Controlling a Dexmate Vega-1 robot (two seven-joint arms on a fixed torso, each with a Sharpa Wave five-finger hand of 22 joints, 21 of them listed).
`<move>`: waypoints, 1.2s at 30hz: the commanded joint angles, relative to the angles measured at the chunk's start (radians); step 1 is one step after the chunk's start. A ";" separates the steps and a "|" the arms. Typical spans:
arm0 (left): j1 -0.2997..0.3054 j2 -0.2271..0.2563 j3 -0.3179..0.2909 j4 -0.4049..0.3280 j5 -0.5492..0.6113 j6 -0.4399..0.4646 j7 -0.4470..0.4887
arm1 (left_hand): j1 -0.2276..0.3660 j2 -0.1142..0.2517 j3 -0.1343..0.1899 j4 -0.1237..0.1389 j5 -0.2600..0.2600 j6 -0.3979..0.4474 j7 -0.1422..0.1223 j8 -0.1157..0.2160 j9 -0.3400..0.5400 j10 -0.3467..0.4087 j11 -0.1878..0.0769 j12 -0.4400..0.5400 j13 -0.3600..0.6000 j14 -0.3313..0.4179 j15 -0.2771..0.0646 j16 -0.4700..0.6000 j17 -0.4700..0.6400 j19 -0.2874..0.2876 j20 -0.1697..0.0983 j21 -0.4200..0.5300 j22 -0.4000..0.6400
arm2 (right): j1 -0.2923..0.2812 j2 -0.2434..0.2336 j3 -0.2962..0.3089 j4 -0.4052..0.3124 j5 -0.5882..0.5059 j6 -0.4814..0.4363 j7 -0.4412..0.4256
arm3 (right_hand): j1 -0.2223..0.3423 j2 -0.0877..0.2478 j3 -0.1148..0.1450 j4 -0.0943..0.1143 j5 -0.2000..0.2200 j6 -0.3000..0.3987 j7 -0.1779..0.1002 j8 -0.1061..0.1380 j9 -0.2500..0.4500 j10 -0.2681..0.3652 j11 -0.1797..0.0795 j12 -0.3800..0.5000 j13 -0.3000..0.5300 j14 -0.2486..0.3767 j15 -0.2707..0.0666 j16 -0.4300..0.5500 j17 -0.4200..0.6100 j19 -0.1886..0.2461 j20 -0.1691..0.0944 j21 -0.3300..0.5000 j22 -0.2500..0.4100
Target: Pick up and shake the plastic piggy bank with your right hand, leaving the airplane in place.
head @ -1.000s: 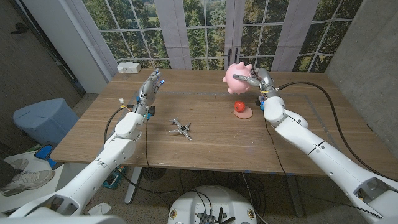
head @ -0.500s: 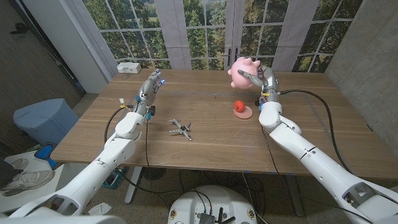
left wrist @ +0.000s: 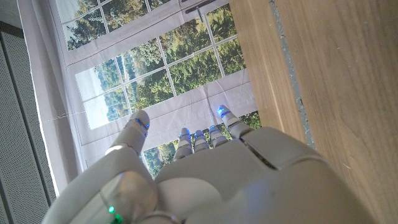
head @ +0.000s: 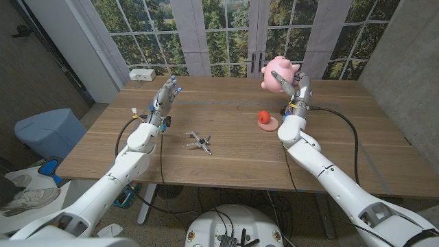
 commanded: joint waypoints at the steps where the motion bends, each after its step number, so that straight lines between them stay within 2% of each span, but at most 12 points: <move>1: -0.023 -0.006 0.003 0.030 -0.005 -0.006 -0.017 | 0.013 0.009 -0.006 0.000 -0.001 -0.002 -0.001 0.004 0.005 -0.004 0.000 0.008 0.005 0.001 -0.013 -0.003 0.000 0.006 -0.006 -0.003 0.003 | 0.016 0.030 -0.004 0.049 -0.011 0.036 -0.045 | 0.330 0.336 0.267 -0.002 0.010 0.258 -0.206 0.004 0.133 0.291 -0.284 0.002 0.198 0.169 -0.306 0.007 0.004 -0.049 -0.049 0.008 0.002; 3: -0.025 -0.006 0.004 0.034 -0.006 -0.005 -0.019 | 0.013 0.009 -0.006 0.000 -0.001 -0.001 0.000 0.004 0.005 -0.004 0.000 0.007 0.005 0.001 -0.012 -0.003 0.000 0.006 -0.006 -0.003 0.003 | 0.018 0.017 -0.008 0.047 -0.010 0.040 -0.021 | 0.329 0.336 0.267 -0.002 0.010 0.258 -0.207 0.003 0.132 0.294 -0.285 0.002 0.197 0.169 -0.306 0.007 0.004 -0.049 -0.049 0.009 0.002; 7: -0.027 -0.008 0.004 0.039 -0.007 -0.008 -0.019 | 0.013 0.009 -0.006 0.000 -0.001 -0.001 0.000 0.004 0.005 -0.004 0.000 0.008 0.005 0.001 -0.013 -0.003 0.000 0.006 -0.006 -0.005 0.003 | 0.023 -0.050 -0.028 0.027 -0.010 0.056 0.088 | 0.330 0.336 0.268 -0.002 0.010 0.258 -0.211 0.001 0.133 0.291 -0.287 0.003 0.204 0.167 -0.306 0.006 0.004 -0.052 -0.052 0.012 0.001; 12: -0.029 -0.010 0.005 0.041 -0.008 -0.006 -0.020 | 0.014 0.009 -0.007 0.000 -0.001 -0.001 0.001 0.004 0.005 -0.004 0.000 0.008 0.005 0.002 -0.013 -0.003 0.000 0.007 -0.006 -0.006 0.003 | 0.025 -0.100 -0.039 -0.023 -0.004 0.011 0.191 | 0.327 0.336 0.268 -0.001 0.009 0.258 -0.215 -0.002 0.130 0.289 -0.289 0.000 0.203 0.167 -0.306 0.006 0.003 -0.056 -0.056 0.015 0.001; 15: -0.031 -0.010 0.007 0.043 -0.007 -0.004 -0.020 | 0.014 0.009 -0.007 0.000 -0.001 -0.001 0.000 0.004 0.005 -0.004 0.000 0.008 0.005 0.002 -0.013 -0.003 0.000 0.007 -0.006 -0.008 0.003 | 0.025 -0.130 -0.040 -0.067 0.015 -0.039 0.266 | 0.327 0.336 0.269 -0.001 0.009 0.260 -0.216 -0.003 0.129 0.290 -0.289 -0.002 0.200 0.166 -0.307 0.005 0.003 -0.057 -0.058 0.017 0.001; 21: -0.035 -0.014 0.010 0.048 -0.007 -0.004 -0.021 | 0.014 0.009 -0.007 0.000 -0.001 -0.001 0.000 0.004 0.005 -0.004 0.000 0.008 0.005 0.002 -0.012 -0.003 0.000 0.008 -0.006 -0.010 0.004 | 0.049 -0.213 -0.053 -0.171 0.073 -0.197 0.477 | 0.327 0.335 0.269 -0.001 0.007 0.262 -0.215 -0.004 0.128 0.293 -0.291 -0.004 0.198 0.166 -0.307 0.004 0.003 -0.060 -0.058 0.022 0.000; 26: -0.037 -0.016 0.012 0.050 -0.005 -0.005 -0.020 | 0.014 0.009 -0.007 0.000 -0.001 -0.001 -0.001 0.004 0.005 -0.004 0.000 0.008 0.005 0.002 -0.012 -0.003 0.000 0.008 -0.005 -0.011 0.004 | 0.074 -0.254 -0.070 -0.216 0.100 -0.278 0.582 | 0.327 0.335 0.271 -0.002 0.006 0.262 -0.215 -0.006 0.128 0.292 -0.284 -0.006 0.199 0.165 -0.306 0.003 0.003 -0.063 -0.056 0.025 0.000; 31: -0.039 -0.018 0.013 0.051 -0.005 -0.005 -0.020 | 0.015 0.009 -0.007 0.000 -0.001 -0.002 -0.001 0.004 0.005 -0.004 0.001 0.008 0.005 0.002 -0.013 -0.003 0.000 0.009 -0.005 -0.012 0.004 | 0.095 -0.277 -0.084 -0.243 0.113 -0.337 0.635 | 0.325 0.335 0.271 -0.001 0.004 0.261 -0.215 -0.006 0.131 0.290 -0.280 -0.007 0.203 0.166 -0.306 0.003 0.003 -0.065 -0.055 0.029 -0.001; 36: -0.038 -0.018 0.013 0.048 -0.004 -0.004 -0.017 | 0.015 0.009 -0.007 0.000 -0.001 -0.002 0.000 0.004 0.005 -0.003 0.001 0.008 0.005 0.001 -0.012 -0.003 0.000 0.010 -0.005 -0.014 0.004 | 0.102 -0.285 -0.091 -0.250 0.117 -0.353 0.644 | 0.328 0.334 0.272 -0.003 0.004 0.264 -0.215 -0.007 0.129 0.292 -0.280 -0.008 0.202 0.167 -0.307 0.004 0.004 -0.067 -0.055 0.032 -0.001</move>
